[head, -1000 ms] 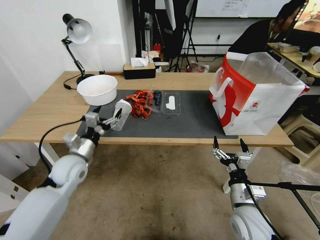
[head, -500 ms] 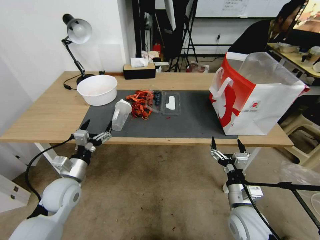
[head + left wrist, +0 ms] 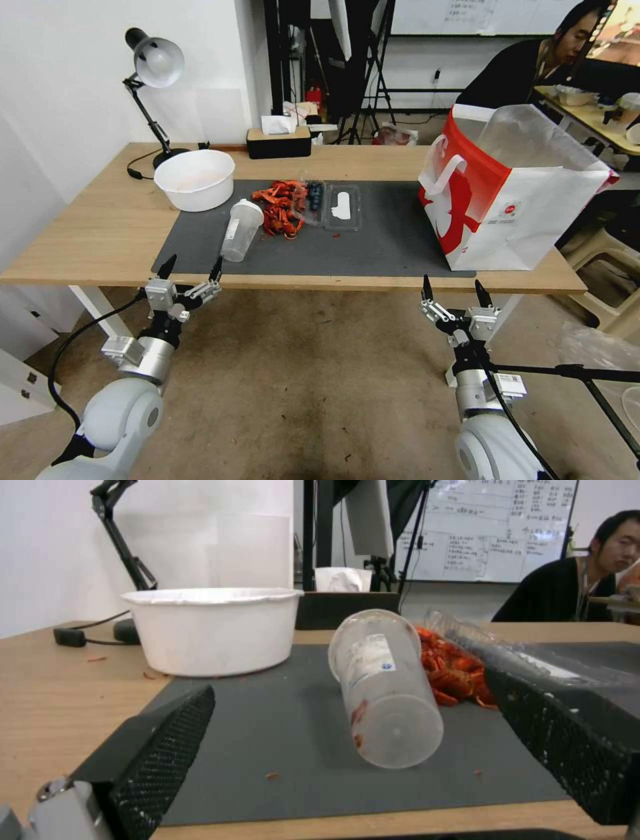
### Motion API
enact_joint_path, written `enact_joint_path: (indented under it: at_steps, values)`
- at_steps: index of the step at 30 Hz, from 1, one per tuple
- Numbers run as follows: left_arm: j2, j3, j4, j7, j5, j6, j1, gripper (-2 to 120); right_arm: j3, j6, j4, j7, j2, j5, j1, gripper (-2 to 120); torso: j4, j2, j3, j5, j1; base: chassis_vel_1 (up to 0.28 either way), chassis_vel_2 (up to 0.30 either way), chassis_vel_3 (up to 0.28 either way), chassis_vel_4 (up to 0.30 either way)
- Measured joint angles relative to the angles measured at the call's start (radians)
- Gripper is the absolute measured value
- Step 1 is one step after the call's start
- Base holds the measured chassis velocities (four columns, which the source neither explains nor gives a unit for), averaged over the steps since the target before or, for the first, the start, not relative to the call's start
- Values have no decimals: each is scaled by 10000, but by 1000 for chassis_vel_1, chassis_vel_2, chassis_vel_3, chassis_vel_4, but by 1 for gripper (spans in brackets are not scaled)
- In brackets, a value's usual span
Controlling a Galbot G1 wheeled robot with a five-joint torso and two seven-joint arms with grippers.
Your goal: Pick up the trash from the table and place it into the takeout bag.
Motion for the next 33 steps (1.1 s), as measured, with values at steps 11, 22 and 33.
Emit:
enact_joint_path:
  at_steps: [11, 22, 33]
  values:
    - [-128, -103, 98, 3, 187, -110, 236, 100, -14, 15, 0, 2, 33, -18, -16, 100, 0, 0, 0, 0, 0, 0, 0, 0, 0]
    - [-160, -102, 130, -7, 317, -131, 59, 100, -11, 32, -13, 6, 30, -23, 0, 100, 0, 0, 0, 0, 1, 0, 0, 0, 0]
    - [187, 528, 51, -77, 234, 443, -690, 100, -3, 65, -67, 14, 8, 1, 43, 100, -1, 0, 0, -1, 0, 0, 0, 0, 0]
